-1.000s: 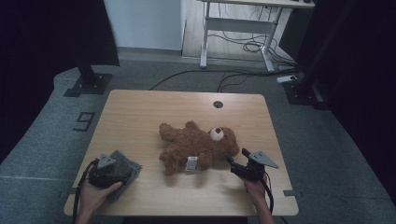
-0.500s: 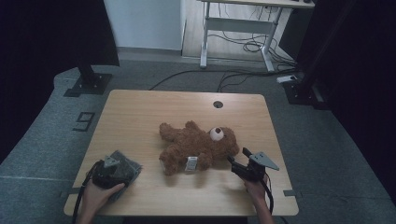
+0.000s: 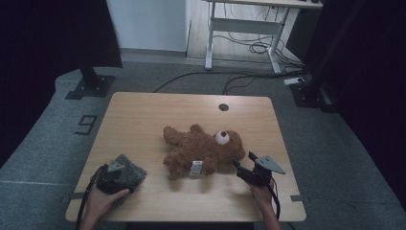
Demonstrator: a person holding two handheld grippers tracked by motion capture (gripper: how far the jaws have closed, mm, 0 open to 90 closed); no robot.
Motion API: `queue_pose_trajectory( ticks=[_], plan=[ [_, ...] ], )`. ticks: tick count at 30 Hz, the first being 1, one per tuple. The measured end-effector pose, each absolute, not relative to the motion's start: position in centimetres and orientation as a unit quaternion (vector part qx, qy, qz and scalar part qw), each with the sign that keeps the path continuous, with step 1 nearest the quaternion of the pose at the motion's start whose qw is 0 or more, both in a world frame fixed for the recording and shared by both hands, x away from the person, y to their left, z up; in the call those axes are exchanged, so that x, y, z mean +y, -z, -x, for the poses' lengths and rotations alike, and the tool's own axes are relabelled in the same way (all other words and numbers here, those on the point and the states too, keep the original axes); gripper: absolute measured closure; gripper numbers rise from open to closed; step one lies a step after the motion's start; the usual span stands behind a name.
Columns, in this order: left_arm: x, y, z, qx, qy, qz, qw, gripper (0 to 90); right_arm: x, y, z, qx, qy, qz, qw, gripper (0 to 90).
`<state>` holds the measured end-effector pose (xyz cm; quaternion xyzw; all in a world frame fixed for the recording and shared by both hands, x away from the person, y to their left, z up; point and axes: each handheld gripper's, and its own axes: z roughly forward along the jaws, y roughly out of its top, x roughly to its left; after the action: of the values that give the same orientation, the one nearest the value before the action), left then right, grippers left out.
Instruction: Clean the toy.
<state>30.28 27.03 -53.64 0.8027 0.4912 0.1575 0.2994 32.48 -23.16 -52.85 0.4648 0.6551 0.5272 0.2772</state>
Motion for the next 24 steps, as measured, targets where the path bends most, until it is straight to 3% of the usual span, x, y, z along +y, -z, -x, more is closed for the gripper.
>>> queue_pose_trajectory(
  ticks=[4, 7, 10, 12, 15, 16, 18, 19, 24],
  plan=[
    [26.4, 54.1, -30.3, 0.478, -0.168, -0.817, 0.275, 1.1, -23.1, 52.8, -32.4, 0.655, -0.527, -0.464, 0.277, 24.9],
    [26.4, 54.1, -30.4, 0.484, -0.169, -0.814, 0.274, 2.0, -23.1, 52.9, -32.4, 0.656, -0.526, -0.464, 0.277, 24.9],
    [27.0, 53.9, -30.3, 0.492, -0.179, -0.804, 0.281, 17.4, -22.9, 52.9, -32.4, 0.658, -0.525, -0.463, 0.276, 24.9],
    [27.3, 53.8, -30.2, 0.498, -0.185, -0.799, 0.283, 21.6, -22.9, 52.9, -32.4, 0.658, -0.525, -0.463, 0.276, 24.9],
    [27.9, 53.7, -30.1, 0.506, -0.198, -0.788, 0.288, 39.4, -22.7, 53.0, -32.5, 0.661, -0.523, -0.462, 0.277, 25.0],
    [28.1, 53.6, -30.1, 0.509, -0.202, -0.786, 0.287, 49.5, -22.7, 53.1, -32.5, 0.662, -0.522, -0.462, 0.275, 24.9],
    [28.2, 53.6, -30.0, 0.513, -0.212, -0.781, 0.286, 54.5, -22.6, 53.1, -32.5, 0.663, -0.52, -0.462, 0.276, 24.9],
    [28.2, 53.6, -30.0, 0.513, -0.22, -0.78, 0.283, 64.9, -22.7, 53.2, -32.6, 0.663, -0.519, -0.464, 0.275, 24.9],
    [27.9, 53.5, -29.9, 0.508, -0.228, -0.78, 0.285, 71.5, -22.8, 53.2, -32.6, 0.663, -0.521, -0.464, 0.271, 24.9]
  ],
)
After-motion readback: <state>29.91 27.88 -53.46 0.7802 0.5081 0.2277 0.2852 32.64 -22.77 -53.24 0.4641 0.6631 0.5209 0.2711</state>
